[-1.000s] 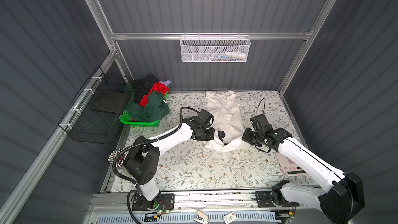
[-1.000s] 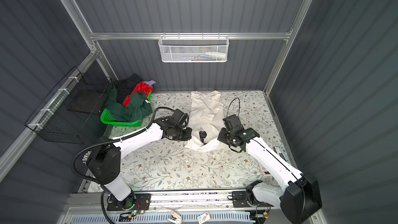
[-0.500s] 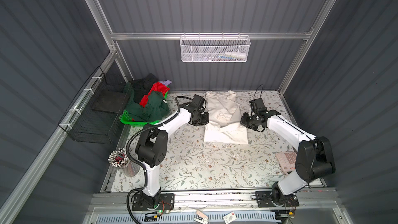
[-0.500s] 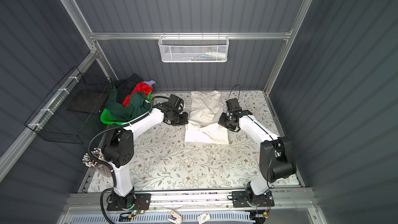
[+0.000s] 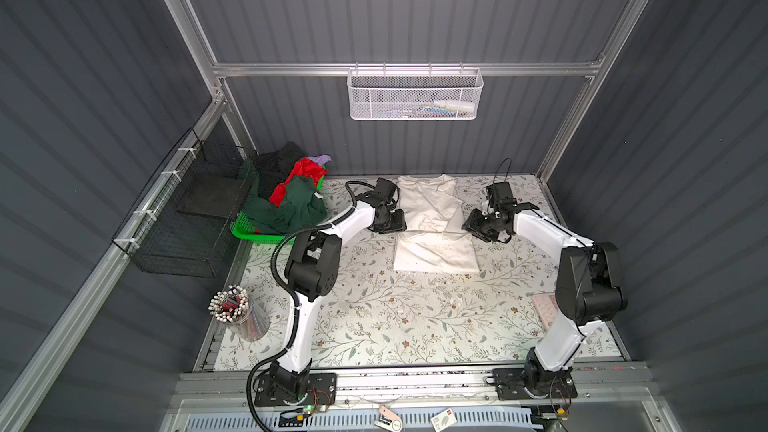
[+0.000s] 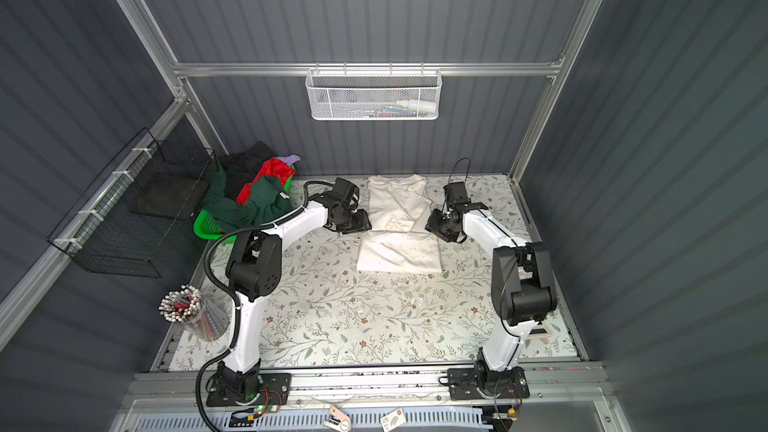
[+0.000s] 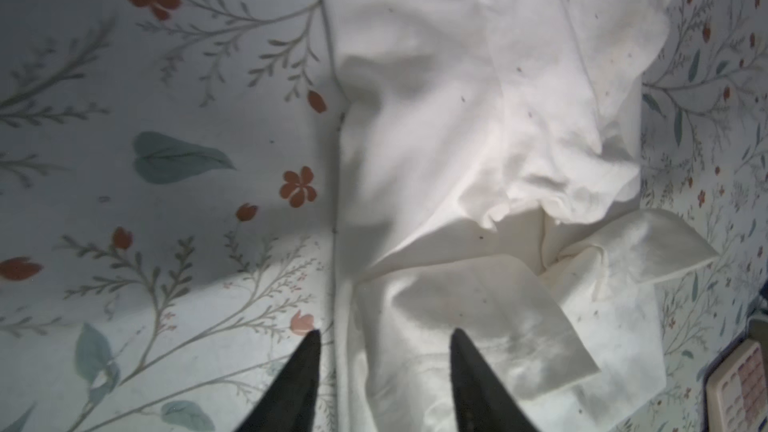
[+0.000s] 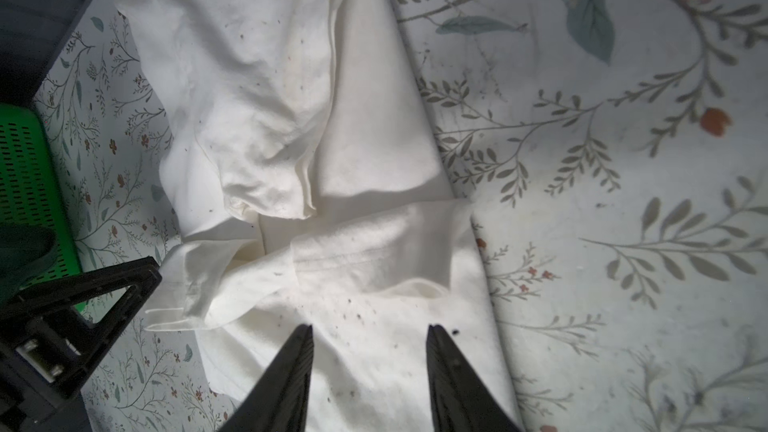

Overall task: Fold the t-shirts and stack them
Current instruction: 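Lay the folded hem on the shirt's middle and open both grippers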

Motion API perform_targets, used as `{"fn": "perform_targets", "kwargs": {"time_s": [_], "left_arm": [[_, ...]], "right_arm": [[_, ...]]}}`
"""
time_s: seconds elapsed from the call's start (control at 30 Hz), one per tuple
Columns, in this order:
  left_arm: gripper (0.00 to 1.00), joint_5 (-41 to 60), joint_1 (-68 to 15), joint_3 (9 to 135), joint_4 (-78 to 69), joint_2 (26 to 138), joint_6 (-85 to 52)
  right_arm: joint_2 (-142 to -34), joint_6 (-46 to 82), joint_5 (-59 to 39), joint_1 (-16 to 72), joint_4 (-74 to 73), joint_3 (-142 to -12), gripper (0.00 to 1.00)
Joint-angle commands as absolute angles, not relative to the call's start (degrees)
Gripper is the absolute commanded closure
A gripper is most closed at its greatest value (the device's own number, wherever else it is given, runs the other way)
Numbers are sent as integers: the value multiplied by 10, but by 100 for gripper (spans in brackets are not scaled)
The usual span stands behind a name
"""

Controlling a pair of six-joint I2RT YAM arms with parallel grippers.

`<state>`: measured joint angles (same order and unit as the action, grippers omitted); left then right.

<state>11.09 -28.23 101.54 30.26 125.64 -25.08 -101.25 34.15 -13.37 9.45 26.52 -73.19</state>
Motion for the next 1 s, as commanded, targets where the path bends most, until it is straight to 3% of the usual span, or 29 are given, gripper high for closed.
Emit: {"fn": "perform_targets", "kwargs": {"time_s": [0.0, 0.13, 0.23, 0.3, 0.77, 0.97], "left_arm": [[35, 96, -280, 966, 254, 1182, -234], [33, 112, -295, 893, 225, 1125, -223], [40, 131, -328, 875, 229, 1115, -197], [39, 115, -356, 878, 254, 1117, -175], [48, 93, -381, 908, 237, 1209, -174], [48, 26, -381, 963, 246, 1253, -171]], "right_arm": [[-975, 334, -145, 96, 272, -707, 54], [-946, 347, -177, 100, 242, -655, 54], [-949, 355, -186, 104, 226, -632, 55], [-964, 355, -187, 105, 226, -634, 55], [-1102, 334, -163, 102, 238, -758, 60], [-1146, 337, -169, 99, 236, -809, 61]]}}
